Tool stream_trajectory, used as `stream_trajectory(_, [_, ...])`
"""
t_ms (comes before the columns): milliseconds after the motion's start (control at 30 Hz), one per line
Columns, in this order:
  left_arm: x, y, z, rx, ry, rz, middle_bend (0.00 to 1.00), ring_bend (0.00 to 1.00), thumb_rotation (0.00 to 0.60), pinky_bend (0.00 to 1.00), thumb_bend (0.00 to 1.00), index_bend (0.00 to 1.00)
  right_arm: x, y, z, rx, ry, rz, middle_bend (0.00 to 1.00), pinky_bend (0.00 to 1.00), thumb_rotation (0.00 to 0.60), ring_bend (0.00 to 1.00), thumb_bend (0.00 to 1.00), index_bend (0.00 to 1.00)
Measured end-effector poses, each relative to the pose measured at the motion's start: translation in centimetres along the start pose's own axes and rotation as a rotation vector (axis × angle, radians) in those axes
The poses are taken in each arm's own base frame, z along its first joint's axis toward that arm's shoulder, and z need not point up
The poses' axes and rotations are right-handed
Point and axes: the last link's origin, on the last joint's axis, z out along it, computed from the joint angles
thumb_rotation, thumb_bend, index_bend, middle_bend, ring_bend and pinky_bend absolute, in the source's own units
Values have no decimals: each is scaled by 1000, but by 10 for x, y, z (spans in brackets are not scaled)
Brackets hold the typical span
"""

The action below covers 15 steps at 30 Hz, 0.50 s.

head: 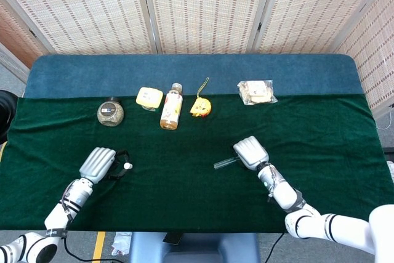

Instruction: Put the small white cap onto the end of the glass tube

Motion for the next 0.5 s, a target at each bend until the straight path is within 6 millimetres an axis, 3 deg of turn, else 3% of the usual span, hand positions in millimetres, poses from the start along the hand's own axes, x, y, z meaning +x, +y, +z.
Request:
stream_trajectory(267, [23,-2,-2,-3,74,-112,1000,927,600,838,410,527,10,8,-10,-20,83,197,974,998,600,1000,676,859])
stream_trajectory(500, [43,13,-6,-77,188,-252,1000,927,600,838,424,530,27,7,-22,4,179,469,992,1000,600,1000,699,886])
